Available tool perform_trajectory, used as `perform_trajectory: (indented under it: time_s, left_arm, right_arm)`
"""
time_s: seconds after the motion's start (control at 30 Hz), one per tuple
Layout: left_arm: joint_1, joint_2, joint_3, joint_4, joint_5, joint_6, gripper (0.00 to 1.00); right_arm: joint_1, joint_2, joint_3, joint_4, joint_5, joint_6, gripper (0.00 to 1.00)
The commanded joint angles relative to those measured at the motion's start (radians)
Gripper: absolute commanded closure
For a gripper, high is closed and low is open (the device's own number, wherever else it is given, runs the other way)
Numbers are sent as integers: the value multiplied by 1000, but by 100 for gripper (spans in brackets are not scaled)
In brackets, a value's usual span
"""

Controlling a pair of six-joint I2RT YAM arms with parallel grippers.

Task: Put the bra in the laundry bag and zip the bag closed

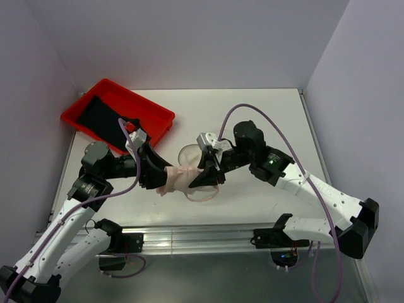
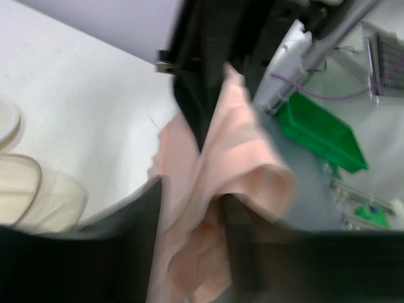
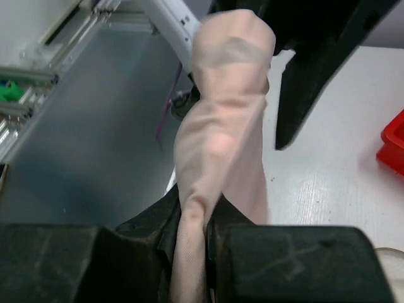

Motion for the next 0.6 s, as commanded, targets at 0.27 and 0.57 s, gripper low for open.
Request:
perform_trajectory:
  time_s: [0.27, 0.57]
  left_arm:
    - [-3, -84, 93, -327, -906, -94, 25]
    - [-3, 60, -182, -118, -972, -343, 39]
  right_arm:
    - [-85, -111, -109, 273, 423, 292, 100]
    - [-148, -138, -158, 418, 789, 376, 100]
